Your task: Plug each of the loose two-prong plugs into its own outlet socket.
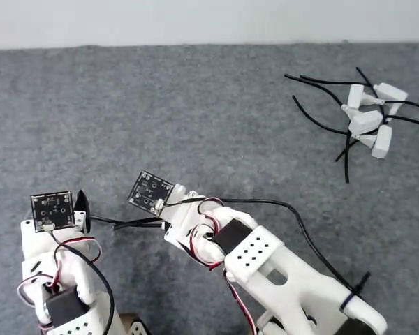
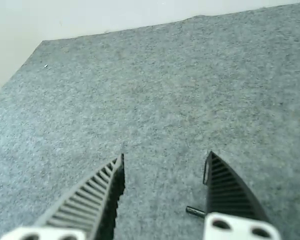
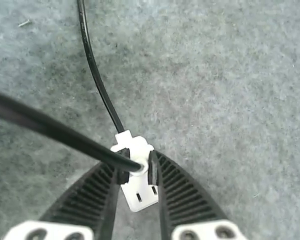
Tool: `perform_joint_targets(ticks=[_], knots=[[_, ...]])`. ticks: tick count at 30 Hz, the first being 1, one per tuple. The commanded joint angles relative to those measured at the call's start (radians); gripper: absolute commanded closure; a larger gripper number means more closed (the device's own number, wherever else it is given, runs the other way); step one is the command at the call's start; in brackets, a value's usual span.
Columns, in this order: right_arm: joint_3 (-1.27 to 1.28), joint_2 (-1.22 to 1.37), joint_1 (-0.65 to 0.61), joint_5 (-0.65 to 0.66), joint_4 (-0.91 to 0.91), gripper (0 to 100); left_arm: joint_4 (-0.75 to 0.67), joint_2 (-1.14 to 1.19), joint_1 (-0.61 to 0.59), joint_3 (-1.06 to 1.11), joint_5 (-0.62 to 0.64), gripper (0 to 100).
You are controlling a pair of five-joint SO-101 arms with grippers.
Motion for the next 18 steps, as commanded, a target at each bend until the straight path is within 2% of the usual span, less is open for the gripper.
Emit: perform_joint_targets(ticks=[1,18], knots=[[0.009,-0.033,0.025,0.02,-0.016,99.1,-0.035,-0.012,0.0,-0.008,0.012,76],[0.021,-0.033,0.038,0.011,0.004,99.1,-0.035,-0.012,0.0,-0.008,0.012,76]])
